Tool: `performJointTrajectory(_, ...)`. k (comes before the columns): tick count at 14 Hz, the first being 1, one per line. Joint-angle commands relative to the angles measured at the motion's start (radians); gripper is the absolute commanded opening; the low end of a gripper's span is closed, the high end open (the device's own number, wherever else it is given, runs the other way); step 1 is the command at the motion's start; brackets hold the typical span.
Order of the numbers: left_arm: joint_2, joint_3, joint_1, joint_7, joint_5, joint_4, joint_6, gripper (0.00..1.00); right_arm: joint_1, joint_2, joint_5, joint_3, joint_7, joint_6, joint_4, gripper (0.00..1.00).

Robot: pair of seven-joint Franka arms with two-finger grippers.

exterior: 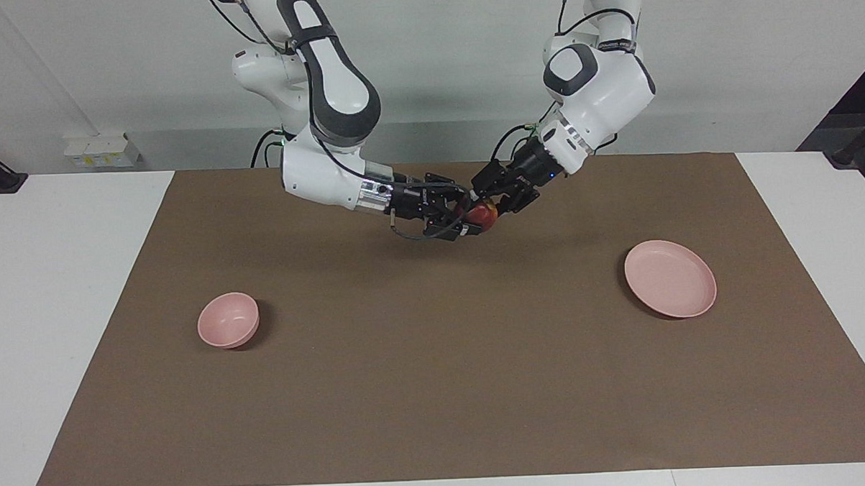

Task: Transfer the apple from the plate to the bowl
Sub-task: 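Close the right gripper on the apple and open the left gripper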

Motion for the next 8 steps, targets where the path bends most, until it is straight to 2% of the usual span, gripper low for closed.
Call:
performJointTrajectory(1, -0.001, 0.009, -0.012, -0.019, -0.001, 0.01, -0.005, 0.59, 0.003, -0.01, -0.024, 0.003, 0.006, 0.014, 0.011, 0.0)
performJointTrajectory(2, -0.001, 0.009, -0.009, -0.017, 0.004, 0.013, -0.015, 0.84, 0.002, -0.01, -0.024, 0.003, 0.004, 0.014, 0.011, 0.0)
performJointTrajectory(3, -0.002, 0.009, -0.007, -0.016, 0.016, 0.017, -0.017, 1.0, 0.002, -0.01, -0.027, 0.003, 0.006, 0.014, 0.011, 0.0)
performJointTrajectory(6, -0.013, 0.013, -0.001, -0.017, 0.064, 0.02, -0.035, 1.0, -0.009, -0.009, -0.07, 0.001, 0.013, 0.012, 0.01, 0.0)
performJointTrajectory(8, -0.019, 0.019, 0.016, -0.016, 0.131, 0.027, -0.102, 1.0, -0.031, -0.007, -0.098, 0.001, 0.016, 0.008, 0.007, 0.0)
